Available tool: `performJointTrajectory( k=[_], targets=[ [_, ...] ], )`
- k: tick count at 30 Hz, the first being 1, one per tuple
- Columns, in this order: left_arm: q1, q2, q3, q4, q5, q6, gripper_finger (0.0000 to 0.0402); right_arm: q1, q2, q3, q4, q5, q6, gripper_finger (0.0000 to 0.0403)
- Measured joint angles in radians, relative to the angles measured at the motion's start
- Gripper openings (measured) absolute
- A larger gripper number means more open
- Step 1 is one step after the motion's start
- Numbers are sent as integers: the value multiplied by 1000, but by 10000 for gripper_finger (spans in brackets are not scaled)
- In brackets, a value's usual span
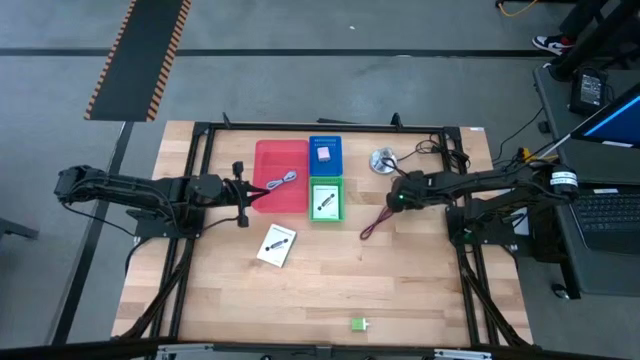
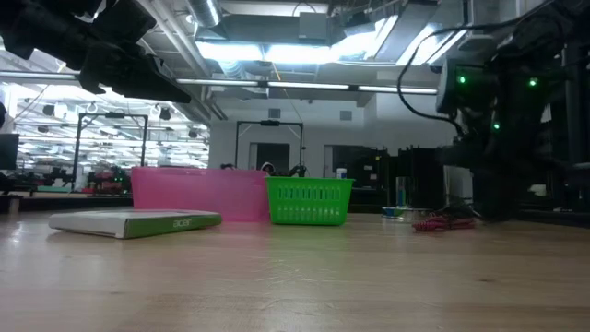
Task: Pick and place items into bin
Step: Put the black charger cable into the red bin
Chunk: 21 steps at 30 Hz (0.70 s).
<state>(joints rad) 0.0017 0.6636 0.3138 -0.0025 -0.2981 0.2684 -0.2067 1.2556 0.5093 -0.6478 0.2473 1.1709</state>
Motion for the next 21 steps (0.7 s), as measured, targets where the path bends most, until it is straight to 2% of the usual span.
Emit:
performJointTrajectory(
  k=[9,21],
  targets=[
    [0,0,0,2,0,0,3,98,0,92,-148,21,-116,1],
    [0,0,0,4,0,5,3,259,-2,176,-142,53,-253,0]
  ],
)
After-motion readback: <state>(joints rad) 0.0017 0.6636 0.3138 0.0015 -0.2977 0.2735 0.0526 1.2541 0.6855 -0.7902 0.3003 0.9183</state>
